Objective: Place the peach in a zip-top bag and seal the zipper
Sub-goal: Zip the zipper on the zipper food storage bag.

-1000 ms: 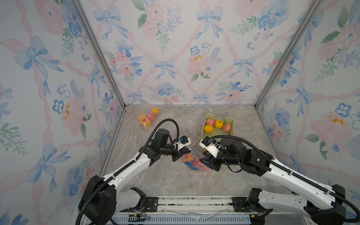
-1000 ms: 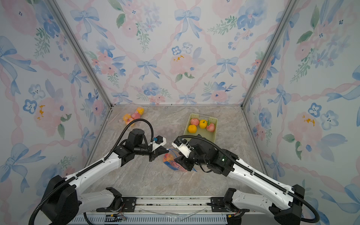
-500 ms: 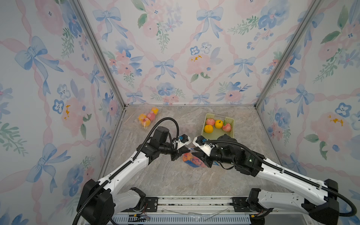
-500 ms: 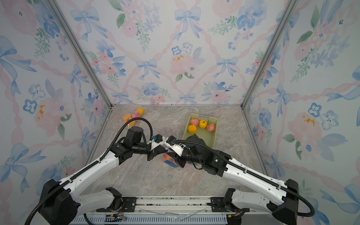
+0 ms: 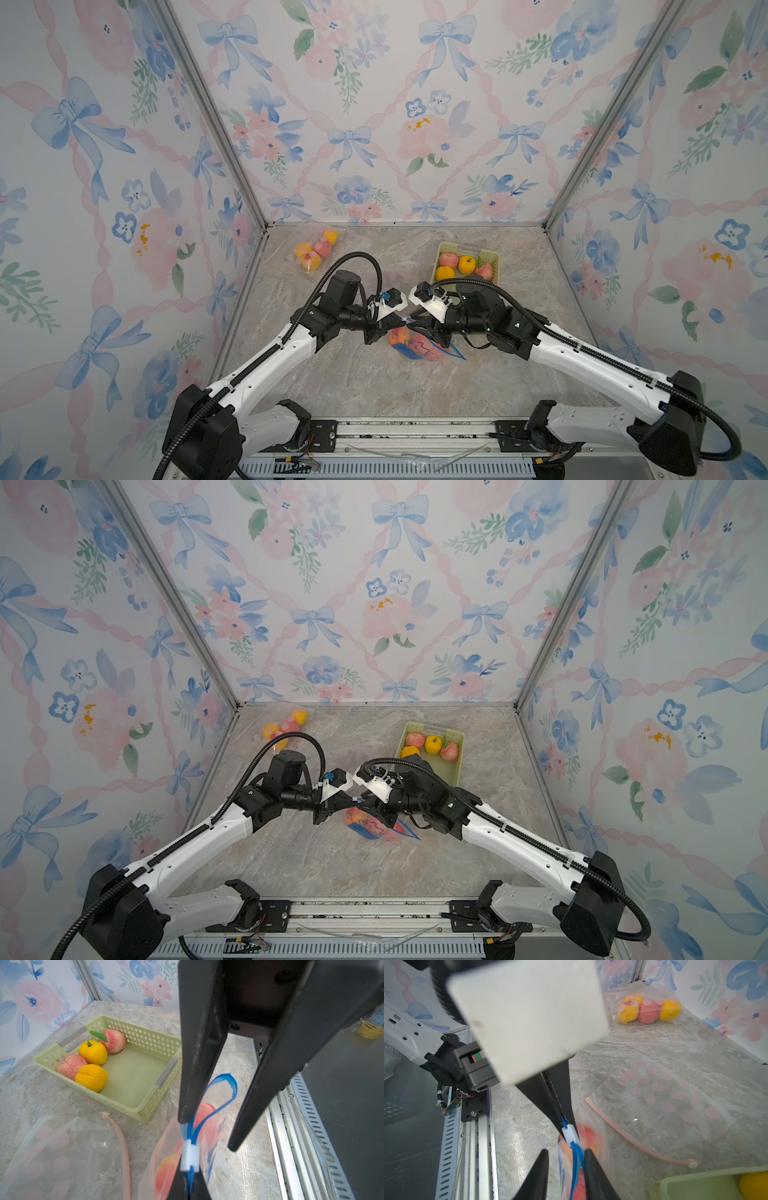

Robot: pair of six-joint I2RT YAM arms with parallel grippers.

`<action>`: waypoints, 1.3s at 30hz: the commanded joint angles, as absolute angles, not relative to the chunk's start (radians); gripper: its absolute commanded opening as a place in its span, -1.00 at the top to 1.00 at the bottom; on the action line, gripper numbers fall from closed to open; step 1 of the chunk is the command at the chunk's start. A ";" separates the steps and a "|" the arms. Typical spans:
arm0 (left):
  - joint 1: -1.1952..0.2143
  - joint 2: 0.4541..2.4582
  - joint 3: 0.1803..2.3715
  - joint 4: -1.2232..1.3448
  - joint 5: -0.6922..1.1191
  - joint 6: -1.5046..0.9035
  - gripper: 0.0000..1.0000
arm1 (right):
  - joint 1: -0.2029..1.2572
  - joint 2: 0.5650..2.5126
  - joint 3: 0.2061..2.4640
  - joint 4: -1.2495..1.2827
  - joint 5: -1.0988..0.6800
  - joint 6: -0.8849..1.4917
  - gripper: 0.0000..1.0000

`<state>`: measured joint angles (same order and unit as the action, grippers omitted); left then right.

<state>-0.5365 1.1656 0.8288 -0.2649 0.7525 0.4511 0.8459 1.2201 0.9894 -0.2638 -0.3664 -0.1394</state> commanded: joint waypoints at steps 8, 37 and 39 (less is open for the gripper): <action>-0.542 1.163 0.841 -0.269 0.803 0.482 1.00 | 0.830 1.294 1.059 -0.250 -0.460 -0.165 0.43; -0.510 1.181 0.883 -0.275 0.668 0.381 1.00 | 0.785 1.233 0.991 -0.297 -0.433 -0.146 0.86; -0.505 1.183 0.887 -0.274 0.656 0.369 1.00 | 0.783 1.226 0.984 -0.305 -0.430 -0.143 0.86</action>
<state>-0.5381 1.1774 0.8570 -0.2687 0.7216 0.4026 0.8043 1.2629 1.0088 -0.2386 -0.4385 -0.1581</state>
